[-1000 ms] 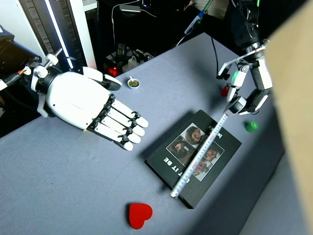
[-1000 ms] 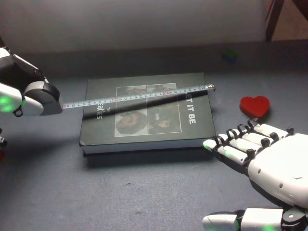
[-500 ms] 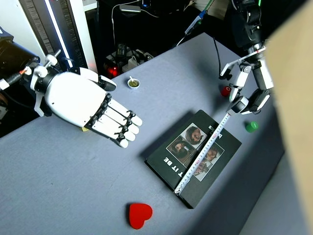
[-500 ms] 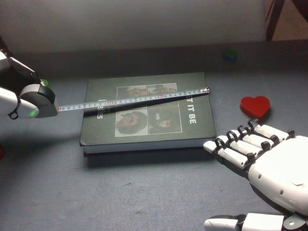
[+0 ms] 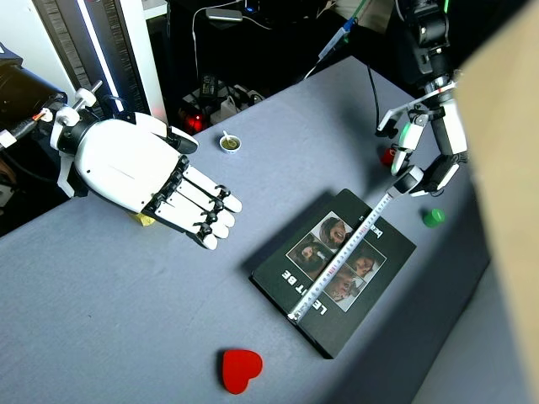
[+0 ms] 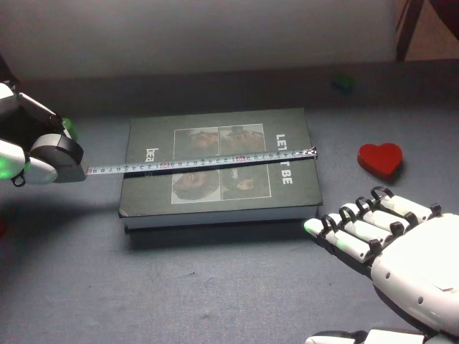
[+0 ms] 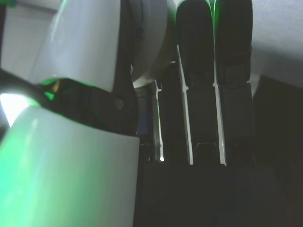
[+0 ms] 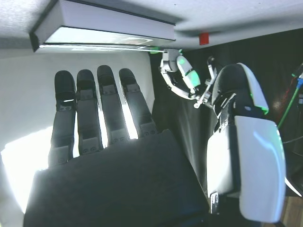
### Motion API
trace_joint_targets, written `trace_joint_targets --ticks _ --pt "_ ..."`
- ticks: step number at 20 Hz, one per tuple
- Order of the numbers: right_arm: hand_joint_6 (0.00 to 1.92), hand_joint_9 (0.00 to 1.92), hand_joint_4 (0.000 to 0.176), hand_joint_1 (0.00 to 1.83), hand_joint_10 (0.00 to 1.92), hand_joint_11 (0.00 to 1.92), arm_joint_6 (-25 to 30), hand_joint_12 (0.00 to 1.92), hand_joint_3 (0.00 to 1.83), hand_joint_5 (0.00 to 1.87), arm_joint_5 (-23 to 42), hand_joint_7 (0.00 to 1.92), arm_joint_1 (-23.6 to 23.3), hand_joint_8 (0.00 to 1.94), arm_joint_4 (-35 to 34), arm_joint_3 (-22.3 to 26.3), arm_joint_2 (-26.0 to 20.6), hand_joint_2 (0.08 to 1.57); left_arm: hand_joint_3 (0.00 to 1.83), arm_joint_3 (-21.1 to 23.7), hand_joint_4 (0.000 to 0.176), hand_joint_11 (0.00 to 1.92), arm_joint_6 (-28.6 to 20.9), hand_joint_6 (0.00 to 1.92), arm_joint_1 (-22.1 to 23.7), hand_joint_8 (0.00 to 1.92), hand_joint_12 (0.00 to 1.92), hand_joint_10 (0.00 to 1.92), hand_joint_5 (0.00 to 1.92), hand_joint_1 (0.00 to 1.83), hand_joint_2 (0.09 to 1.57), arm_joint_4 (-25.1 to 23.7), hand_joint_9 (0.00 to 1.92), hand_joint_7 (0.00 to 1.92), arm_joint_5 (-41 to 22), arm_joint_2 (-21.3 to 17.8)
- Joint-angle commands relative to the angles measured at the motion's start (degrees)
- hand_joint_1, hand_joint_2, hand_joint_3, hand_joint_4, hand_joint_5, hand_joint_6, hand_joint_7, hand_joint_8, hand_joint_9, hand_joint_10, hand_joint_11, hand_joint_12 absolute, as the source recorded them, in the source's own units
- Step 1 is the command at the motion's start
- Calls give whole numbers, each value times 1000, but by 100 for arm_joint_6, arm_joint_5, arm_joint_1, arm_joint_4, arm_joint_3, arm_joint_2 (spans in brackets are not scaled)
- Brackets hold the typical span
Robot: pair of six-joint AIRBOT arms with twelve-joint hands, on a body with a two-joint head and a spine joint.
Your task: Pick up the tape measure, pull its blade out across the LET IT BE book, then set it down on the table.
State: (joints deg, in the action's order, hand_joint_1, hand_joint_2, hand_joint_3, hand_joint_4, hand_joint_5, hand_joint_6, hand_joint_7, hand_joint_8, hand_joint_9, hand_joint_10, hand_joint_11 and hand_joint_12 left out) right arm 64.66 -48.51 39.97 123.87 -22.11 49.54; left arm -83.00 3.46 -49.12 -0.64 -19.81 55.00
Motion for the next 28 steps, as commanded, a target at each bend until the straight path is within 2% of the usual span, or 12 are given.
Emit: trace_joint_targets --ticks 1,14,25,28 --pt "3 125 0 0 0 0 38 631 6 77 -371 131 -7 1 359 42 14 1082 0 -60 0 1019 -105 900 2 577 823 1026 969 1388 1063 66 1072 1149 -764 18" --pt "1 127 0 3 2 0 73 683 7 82 -417 133 46 1 425 43 37 1097 0 -298 0 1001 -229 910 -142 594 829 1031 956 1387 1067 -124 1077 1135 -1277 187" --pt "6 178 0 30 7 0 91 758 0 119 -444 164 63 2 469 43 41 1091 0 -318 0 1023 -245 895 -185 580 811 1001 956 1389 1063 -124 1102 1141 -1315 203" --pt "0 172 0 31 2 0 91 737 0 105 -458 162 79 0 477 43 40 1090 0 -233 0 996 -230 929 -67 612 802 1021 941 1387 1069 -125 1086 1121 -1313 155"
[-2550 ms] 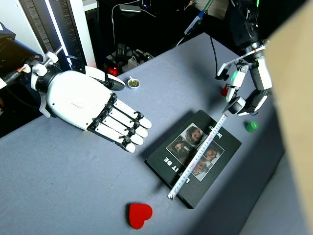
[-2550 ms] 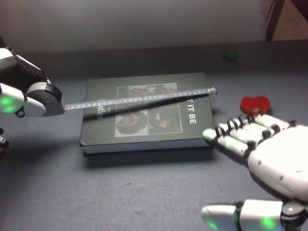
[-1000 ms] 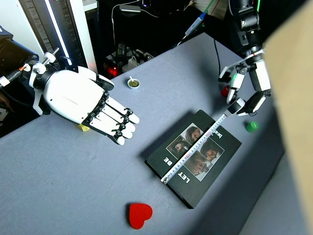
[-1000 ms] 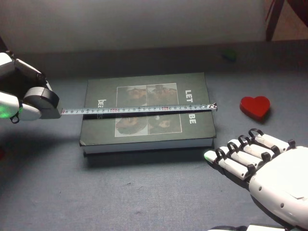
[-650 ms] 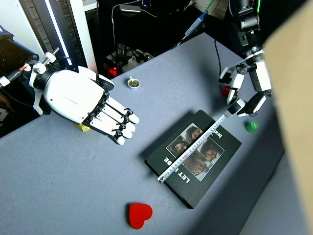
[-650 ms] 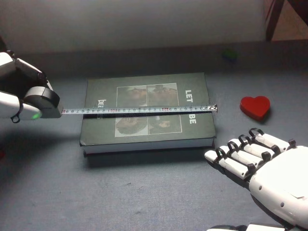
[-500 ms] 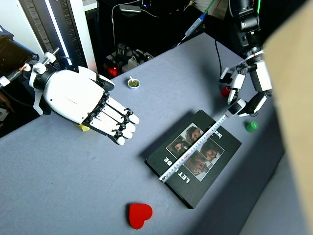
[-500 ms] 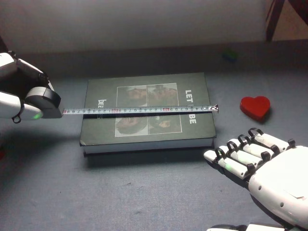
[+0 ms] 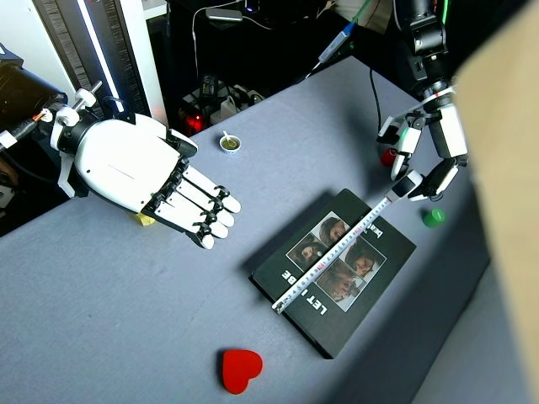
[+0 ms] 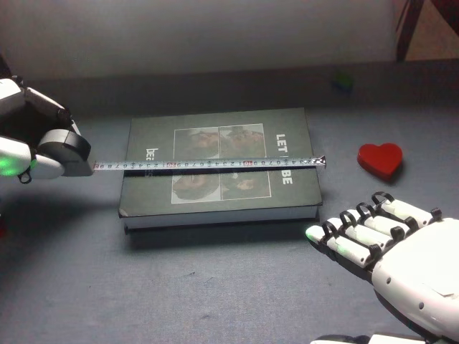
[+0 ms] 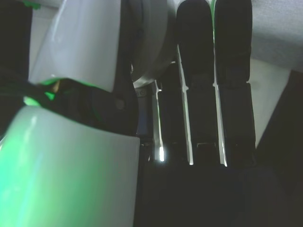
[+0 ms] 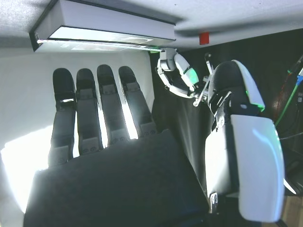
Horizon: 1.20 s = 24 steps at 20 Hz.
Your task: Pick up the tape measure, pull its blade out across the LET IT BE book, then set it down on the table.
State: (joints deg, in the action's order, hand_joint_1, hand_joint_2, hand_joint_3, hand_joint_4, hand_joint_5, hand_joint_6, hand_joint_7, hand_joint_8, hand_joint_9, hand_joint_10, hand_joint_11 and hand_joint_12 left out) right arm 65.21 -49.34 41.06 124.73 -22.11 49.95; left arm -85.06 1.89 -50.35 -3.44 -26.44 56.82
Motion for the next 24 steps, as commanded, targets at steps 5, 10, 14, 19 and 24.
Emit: trace_joint_targets --ticks 5,10,14,19,24 --pt "1 156 0 29 0 0 49 680 2 91 -385 145 -24 0 399 43 -1 1096 0 673 0 1010 298 913 461 605 823 1015 968 1387 1066 155 1086 1118 -229 -493" --pt "0 165 0 30 1 0 58 673 2 93 -395 149 -19 0 410 43 -1 1102 1 1530 0 1001 887 916 580 621 810 1010 959 1387 1067 641 1093 1108 -26 -1001" --pt "0 164 0 25 1 0 64 668 3 87 -402 143 -13 0 412 43 -1 1106 0 2026 0 1028 922 909 459 562 805 976 968 1389 1060 673 1115 1136 51 -1407" --pt "0 165 0 26 1 0 70 690 1 88 -416 144 -4 0 415 43 -2 1102 0 2503 0 1022 959 893 -11 501 798 985 975 1390 1056 924 1103 1180 -171 -1767" --pt "0 157 0 23 1 0 75 673 3 87 -428 140 1 0 418 43 -1 1110 0 2801 0 1026 1081 869 -619 506 816 993 995 1390 1053 1333 1095 1178 -550 -1796"
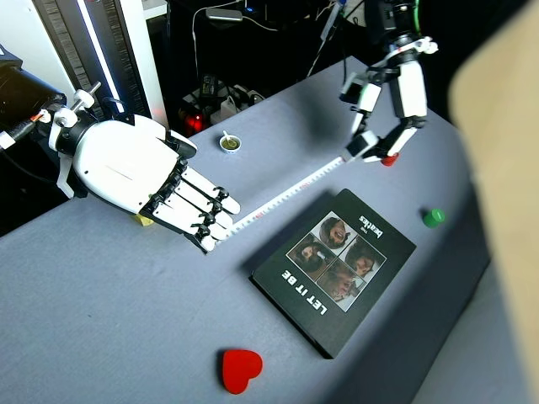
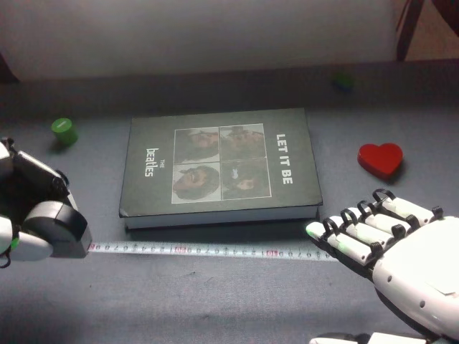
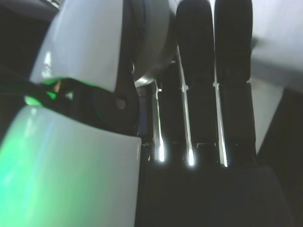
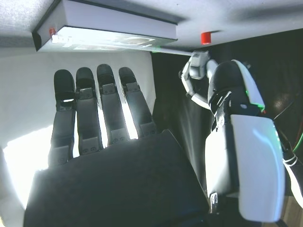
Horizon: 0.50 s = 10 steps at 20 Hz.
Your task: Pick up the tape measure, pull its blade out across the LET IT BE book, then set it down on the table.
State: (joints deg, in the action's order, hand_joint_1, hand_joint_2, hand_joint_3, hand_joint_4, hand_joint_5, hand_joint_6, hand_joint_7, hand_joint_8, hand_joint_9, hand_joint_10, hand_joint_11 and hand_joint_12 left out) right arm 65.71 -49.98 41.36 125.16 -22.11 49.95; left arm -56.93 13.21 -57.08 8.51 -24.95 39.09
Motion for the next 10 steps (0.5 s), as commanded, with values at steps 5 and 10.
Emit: trace_joint_targets --ticks 5,10 --pt "0 154 0 23 1 0 55 670 2 84 -374 139 -31 0 375 43 1 1110 0 -32 0 1028 -38 872 -470 523 805 989 990 1390 1055 377 1101 1166 -1178 287" --pt "0 153 0 23 0 0 59 654 1 83 -376 138 -25 0 390 43 9 1110 0 -226 0 1023 -34 889 -644 531 800 980 982 1390 1056 378 1107 1158 -1343 548"
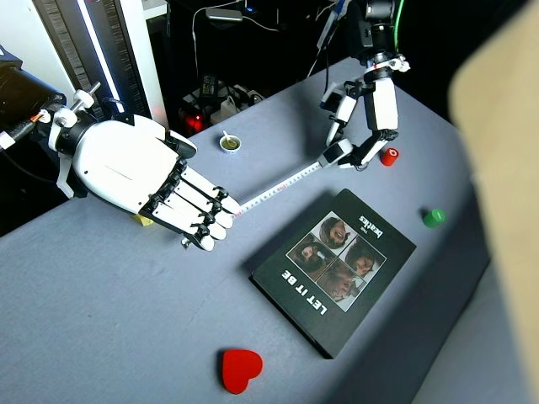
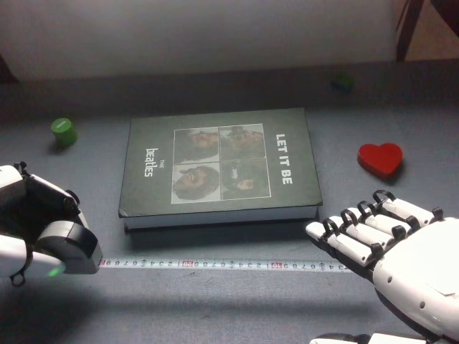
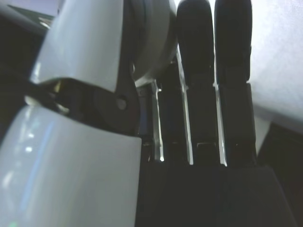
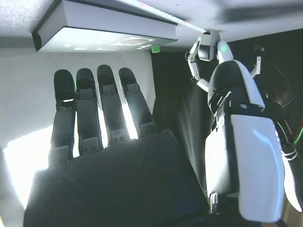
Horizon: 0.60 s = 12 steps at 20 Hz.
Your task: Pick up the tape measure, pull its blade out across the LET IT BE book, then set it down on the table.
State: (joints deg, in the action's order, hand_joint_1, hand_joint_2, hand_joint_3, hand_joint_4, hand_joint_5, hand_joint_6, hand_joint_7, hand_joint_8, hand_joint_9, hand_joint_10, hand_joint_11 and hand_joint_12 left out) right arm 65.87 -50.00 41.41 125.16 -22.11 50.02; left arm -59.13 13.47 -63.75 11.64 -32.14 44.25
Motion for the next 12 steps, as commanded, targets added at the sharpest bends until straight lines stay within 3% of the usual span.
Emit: trace_joint_targets --ticks 1,3,6,8,10,11,12 --pt "0 153 0 23 0 0 45 654 1 83 -375 138 -28 0 392 43 5 1110 0 -22 0 1023 -35 889 12 531 799 979 984 1390 1056 65 1108 1157 -654 74" --pt "0 152 0 27 0 0 45 657 1 83 -375 138 -25 0 398 43 8 1109 0 -26 0 1015 -3 889 7 530 795 983 986 1389 1056 65 1103 1157 -653 125" --pt "0 152 0 28 0 0 45 659 1 83 -374 138 -20 0 404 43 9 1109 1 -38 0 939 19 969 2 699 858 1096 931 1382 1083 69 1020 1085 -653 200" --pt "0 152 0 28 0 0 48 661 1 82 -372 138 -18 0 404 43 10 1109 1 -61 0 850 19 1118 -22 855 879 1203 841 1370 1121 83 947 992 -653 232" --pt "1 152 0 27 0 0 55 662 1 85 -372 137 -18 0 407 43 10 1109 1 -86 0 809 19 1137 -47 852 863 1221 816 1361 1125 89 946 1010 -654 236" --pt "3 151 0 27 0 0 62 663 1 90 -373 137 -18 0 409 43 10 1110 2 -100 0 757 19 1217 -58 937 838 623 801 1235 1147 89 920 1011 -654 236" --pt "5 151 0 30 0 0 64 664 1 97 -374 140 -18 1 409 43 10 1109 0 -110 0 594 19 511 -67 138 755 130 741 949 1173 89 919 928 -657 234"
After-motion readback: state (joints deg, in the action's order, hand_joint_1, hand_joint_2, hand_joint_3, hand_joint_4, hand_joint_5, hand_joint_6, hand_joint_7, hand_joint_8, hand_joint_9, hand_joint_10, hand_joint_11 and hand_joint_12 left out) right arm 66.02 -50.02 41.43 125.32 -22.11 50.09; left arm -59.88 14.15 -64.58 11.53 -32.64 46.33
